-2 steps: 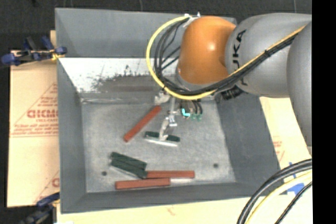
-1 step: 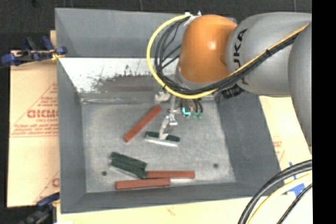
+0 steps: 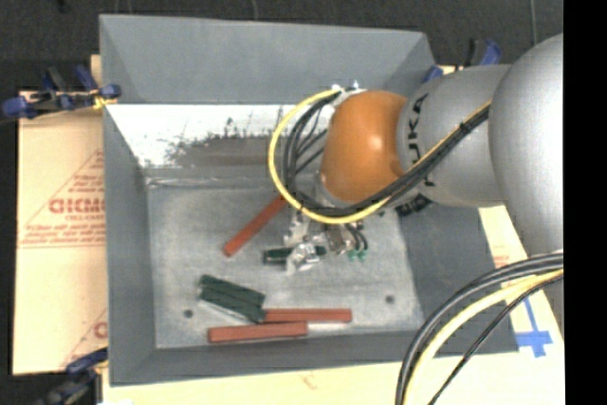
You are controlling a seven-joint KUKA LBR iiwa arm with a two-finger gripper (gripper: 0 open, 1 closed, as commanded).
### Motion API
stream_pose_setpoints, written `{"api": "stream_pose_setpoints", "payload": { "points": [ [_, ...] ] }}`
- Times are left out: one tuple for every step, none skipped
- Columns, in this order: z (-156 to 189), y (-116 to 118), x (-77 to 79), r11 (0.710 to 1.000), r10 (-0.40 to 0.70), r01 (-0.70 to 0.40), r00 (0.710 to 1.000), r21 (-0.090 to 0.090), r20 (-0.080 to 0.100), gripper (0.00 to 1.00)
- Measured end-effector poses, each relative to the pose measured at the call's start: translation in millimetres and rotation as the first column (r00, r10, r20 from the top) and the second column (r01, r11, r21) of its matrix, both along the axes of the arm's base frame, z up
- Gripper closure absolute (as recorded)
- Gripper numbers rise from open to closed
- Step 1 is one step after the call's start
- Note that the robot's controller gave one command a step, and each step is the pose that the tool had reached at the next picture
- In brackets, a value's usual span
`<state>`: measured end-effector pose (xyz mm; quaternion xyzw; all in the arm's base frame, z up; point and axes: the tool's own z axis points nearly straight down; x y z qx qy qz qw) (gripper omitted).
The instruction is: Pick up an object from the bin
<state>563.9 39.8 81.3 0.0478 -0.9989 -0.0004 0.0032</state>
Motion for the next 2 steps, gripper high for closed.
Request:
{"api": "stream_pose_setpoints", "payload": {
  "points": [
    [0.0,0.0,0.1,1.0,0.0,0.0,1.0,0.0,0.0,1.0],
    [171.5,-20.1,-6.3,1.0,0.028,-0.028,0.999,-0.002,0.018,1.0]
  ]
}}
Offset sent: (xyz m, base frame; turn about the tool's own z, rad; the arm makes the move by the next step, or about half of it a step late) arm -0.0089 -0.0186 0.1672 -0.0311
